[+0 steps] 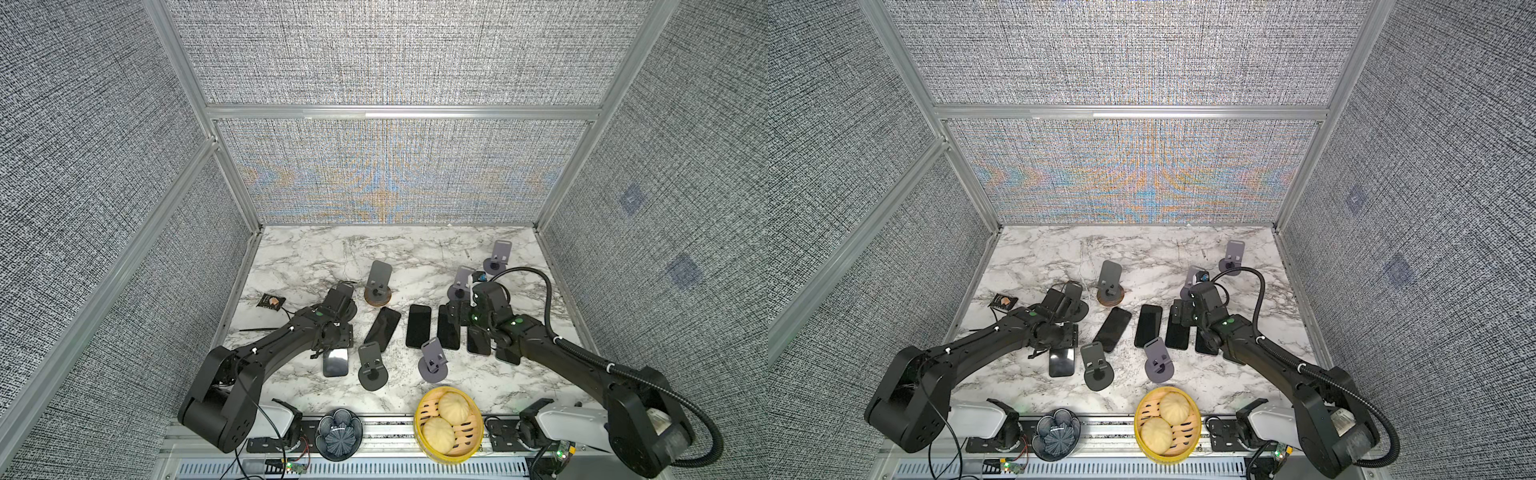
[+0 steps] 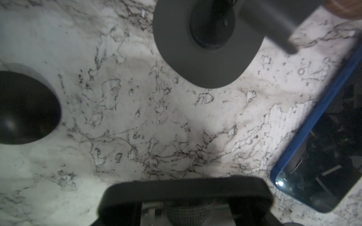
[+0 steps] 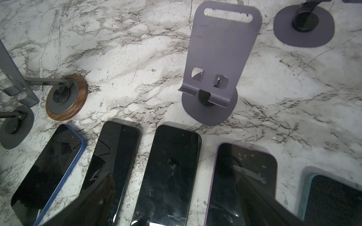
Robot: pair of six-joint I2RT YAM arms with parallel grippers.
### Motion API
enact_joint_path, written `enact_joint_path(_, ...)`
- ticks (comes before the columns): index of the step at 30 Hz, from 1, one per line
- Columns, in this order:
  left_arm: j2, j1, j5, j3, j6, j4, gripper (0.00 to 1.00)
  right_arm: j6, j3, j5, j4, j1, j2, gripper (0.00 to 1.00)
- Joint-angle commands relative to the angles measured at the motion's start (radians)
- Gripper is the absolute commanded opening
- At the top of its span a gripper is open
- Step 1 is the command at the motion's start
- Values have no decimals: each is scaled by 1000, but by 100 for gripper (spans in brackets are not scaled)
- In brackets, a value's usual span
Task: Remove the phone from the phone stand
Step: Place the phone at the middle-left of the table.
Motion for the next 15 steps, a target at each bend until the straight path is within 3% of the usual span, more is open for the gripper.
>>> enact_joint_path(1,8,2,-11,-19,-17,21,63,1,9,1,3,0,3,99)
enact_joint_path(15,90,3,2,-39,-51,67,68,1,9,3,3,0,11,99)
